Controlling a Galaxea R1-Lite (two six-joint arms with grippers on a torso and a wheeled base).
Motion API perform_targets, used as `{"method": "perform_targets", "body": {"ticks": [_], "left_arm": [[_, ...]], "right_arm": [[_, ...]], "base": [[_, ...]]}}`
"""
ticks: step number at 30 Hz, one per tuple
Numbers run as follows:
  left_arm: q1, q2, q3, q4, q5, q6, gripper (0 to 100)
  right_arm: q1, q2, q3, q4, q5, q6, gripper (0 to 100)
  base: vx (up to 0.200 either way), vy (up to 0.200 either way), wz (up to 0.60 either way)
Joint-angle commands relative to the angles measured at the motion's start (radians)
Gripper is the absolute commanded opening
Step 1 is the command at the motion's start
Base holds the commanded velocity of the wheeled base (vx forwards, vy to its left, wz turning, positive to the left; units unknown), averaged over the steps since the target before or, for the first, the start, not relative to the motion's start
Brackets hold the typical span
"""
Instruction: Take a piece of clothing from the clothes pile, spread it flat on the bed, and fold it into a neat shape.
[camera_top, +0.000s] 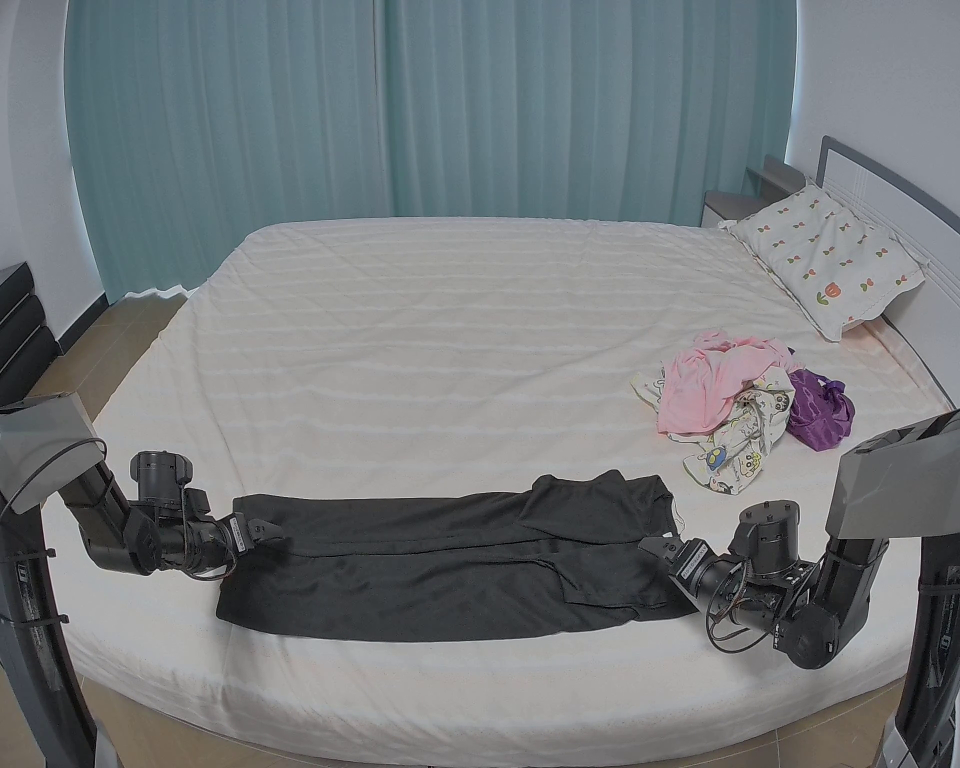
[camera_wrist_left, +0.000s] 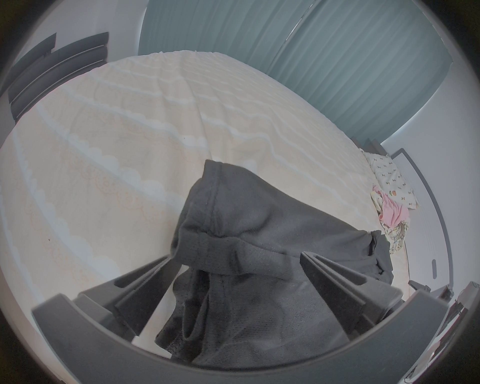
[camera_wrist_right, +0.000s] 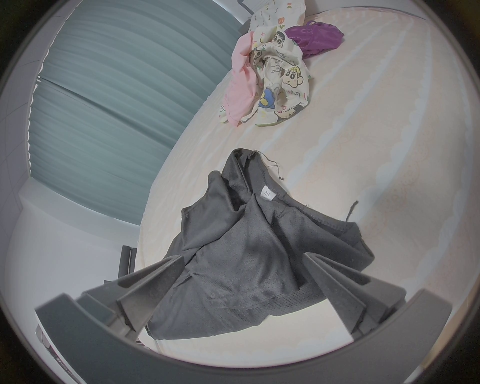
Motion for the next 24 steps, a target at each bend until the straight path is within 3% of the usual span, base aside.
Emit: {"method": "perform_targets", "body": {"ticks": [1,4,5,9,24], "left_arm": [[-0.006,0.008,0.003,0.0,-0.001,0.015,100],[-0.006,0.005,0.017,0.0,-0.001,0.037,100],[-0.006,0.004,0.022,0.0,-0.001,0.04,0],[-0.004,-0.004,0.045,0.0,0.003,0.084,0],[0.019,-0.108,0.063,0.012,0.031,0.086,0]], "right_arm": [[0.0,0.001,0.004,-0.001,0.0,0.0,100],[0.0,0.002,0.004,-0.001,0.0,0.0,100],[0.0,0.002,0.004,-0.001,0.0,0.0,100],[0.002,0.002,0.002,-0.001,0.0,0.0,100],[0.003,0.002,0.004,-0.001,0.0,0.0,100]], "base": [[0.0,0.0,0.0],[0.0,0.0,0.0],[0.0,0.0,0.0],[0.0,0.0,0.0],[0.0,0.0,0.0]]}}
